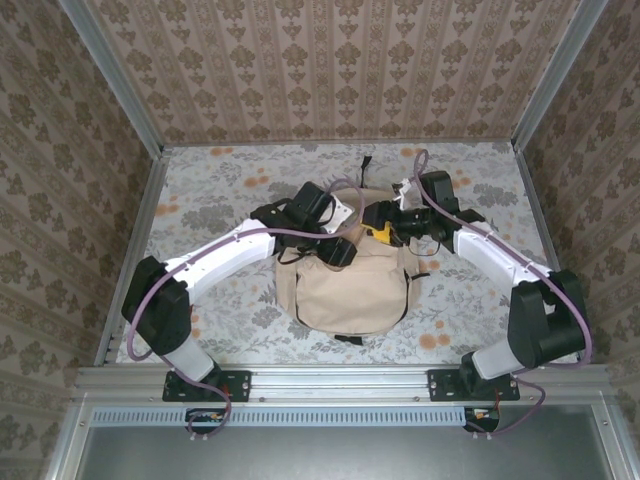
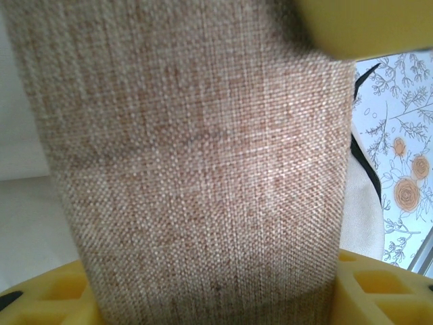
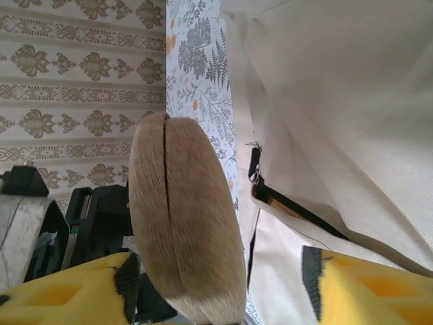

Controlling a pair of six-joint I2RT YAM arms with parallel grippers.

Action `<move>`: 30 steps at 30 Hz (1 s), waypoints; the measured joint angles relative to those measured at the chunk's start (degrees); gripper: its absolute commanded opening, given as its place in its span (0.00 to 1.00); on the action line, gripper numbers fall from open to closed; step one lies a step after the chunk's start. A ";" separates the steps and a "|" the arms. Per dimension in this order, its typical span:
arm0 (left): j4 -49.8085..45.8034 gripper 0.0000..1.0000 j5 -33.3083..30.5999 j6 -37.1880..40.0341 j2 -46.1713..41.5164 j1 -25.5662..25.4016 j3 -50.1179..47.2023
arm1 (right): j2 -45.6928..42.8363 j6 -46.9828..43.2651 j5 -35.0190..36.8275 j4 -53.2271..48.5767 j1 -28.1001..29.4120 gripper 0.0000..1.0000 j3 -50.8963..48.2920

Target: Pack books, pencil case, and school supplies into a backpack

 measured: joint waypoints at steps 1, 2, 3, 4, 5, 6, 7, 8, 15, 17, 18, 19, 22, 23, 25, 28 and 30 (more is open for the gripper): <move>0.00 0.41 0.02 0.15 0.00 -0.07 0.00 | 0.42 0.15 -0.20 0.39 0.15 0.57 0.09; -0.09 0.41 0.00 0.22 0.00 -0.11 0.02 | 0.85 0.48 -0.68 0.85 0.35 0.52 0.15; -0.33 0.42 0.00 0.24 0.02 -0.11 0.02 | 1.18 1.01 -1.01 1.53 0.48 0.48 0.17; -0.50 0.43 -0.04 0.24 0.02 -0.11 0.02 | 1.40 1.22 -1.22 1.97 0.52 0.44 0.22; -0.66 0.46 -0.20 0.24 0.02 -0.09 0.02 | 1.49 1.51 -1.40 2.56 0.63 0.38 0.26; -0.83 0.52 -0.35 0.20 0.02 -0.09 0.02 | 1.49 1.66 -1.44 2.91 0.63 0.36 0.28; -0.85 0.59 -0.42 0.20 0.02 -0.04 0.02 | 1.49 1.86 -1.36 2.97 0.63 0.34 0.28; -0.83 0.67 -0.50 0.17 0.02 0.00 0.04 | 1.49 2.10 -1.20 3.06 0.63 0.32 0.28; -0.76 0.85 -1.88 -0.96 -0.02 0.02 0.13 | -2.25 2.51 6.91 2.47 -0.81 0.29 -2.16; -0.76 0.86 -2.40 -1.86 -0.02 0.35 0.13 | -5.27 2.29 10.43 1.49 -2.19 0.28 -3.54; -0.74 0.86 -2.95 -2.78 -0.04 0.50 0.13 | -7.13 2.19 12.15 1.09 -2.93 0.28 -4.35; -0.74 0.85 -3.34 -3.65 -0.04 0.68 0.13 | -9.03 2.01 13.68 0.66 -3.65 0.28 -5.14; -0.33 0.77 -5.25 -9.42 -0.04 1.46 0.13 | -14.84 1.16 17.68 -0.26 -5.97 0.28 -7.58; -0.15 0.74 -5.95 -11.78 0.00 1.53 0.13 | -16.65 0.98 18.88 -0.61 -6.73 0.28 -8.37; 0.28 0.70 -7.23 -16.96 0.44 1.84 0.22 | -19.63 0.63 20.98 -1.68 -7.91 0.28 -9.66; 0.39 0.61 -9.27 -24.46 2.93 1.84 1.44 | -23.06 -0.17 24.28 -4.20 -9.07 0.28 -11.04; -0.28 0.56 -10.47 -28.89 6.29 1.77 3.98 | -24.81 -0.55 26.01 -5.75 -9.20 0.28 -11.78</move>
